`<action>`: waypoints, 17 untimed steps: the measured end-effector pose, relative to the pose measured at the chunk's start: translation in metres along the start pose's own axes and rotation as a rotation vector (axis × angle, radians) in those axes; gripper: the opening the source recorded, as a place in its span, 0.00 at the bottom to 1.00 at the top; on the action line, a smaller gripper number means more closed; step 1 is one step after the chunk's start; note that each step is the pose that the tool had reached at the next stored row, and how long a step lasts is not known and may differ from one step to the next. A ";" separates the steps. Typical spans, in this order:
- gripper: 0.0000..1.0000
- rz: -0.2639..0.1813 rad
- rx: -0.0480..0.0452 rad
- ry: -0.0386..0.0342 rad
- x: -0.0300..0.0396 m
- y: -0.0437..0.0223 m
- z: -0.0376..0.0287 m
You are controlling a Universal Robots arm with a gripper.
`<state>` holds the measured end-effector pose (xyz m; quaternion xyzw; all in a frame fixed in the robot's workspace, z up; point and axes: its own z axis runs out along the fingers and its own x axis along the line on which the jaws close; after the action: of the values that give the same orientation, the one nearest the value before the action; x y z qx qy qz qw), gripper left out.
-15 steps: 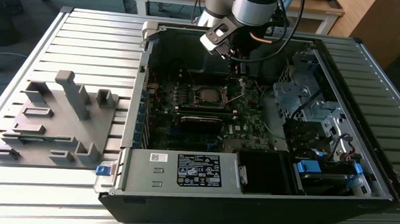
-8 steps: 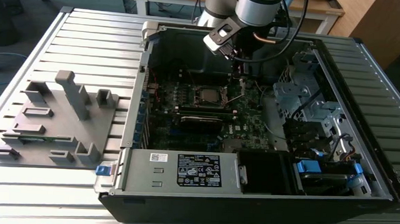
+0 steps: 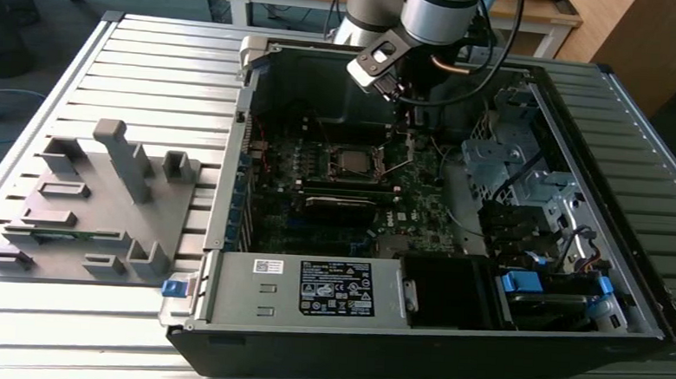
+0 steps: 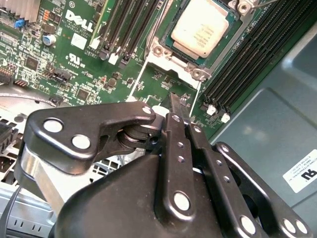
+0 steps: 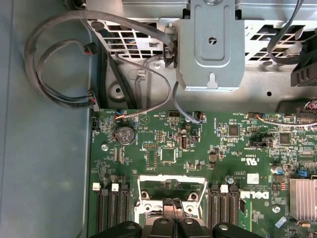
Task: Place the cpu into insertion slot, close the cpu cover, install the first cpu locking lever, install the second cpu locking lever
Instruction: 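Close the cpu cover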
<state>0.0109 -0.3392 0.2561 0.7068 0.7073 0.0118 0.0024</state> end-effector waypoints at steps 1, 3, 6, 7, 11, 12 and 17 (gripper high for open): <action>0.10 0.000 -0.0001 0.0001 0.0000 0.0000 -0.0001; 0.10 0.000 0.0000 0.0000 0.0000 0.0000 -0.0007; 0.10 0.000 0.0000 0.0002 0.0000 0.0000 -0.0016; 0.10 0.000 -0.0001 0.0003 0.0001 0.0001 -0.0016; 0.10 0.000 0.0000 0.0000 0.0000 0.0001 -0.0018; 0.10 0.000 0.0000 0.0001 0.0000 0.0000 -0.0018; 0.10 0.000 0.0001 -0.0001 0.0001 0.0023 -0.0018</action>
<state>0.0132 -0.3392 0.2580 0.7068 0.7073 0.0117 0.0024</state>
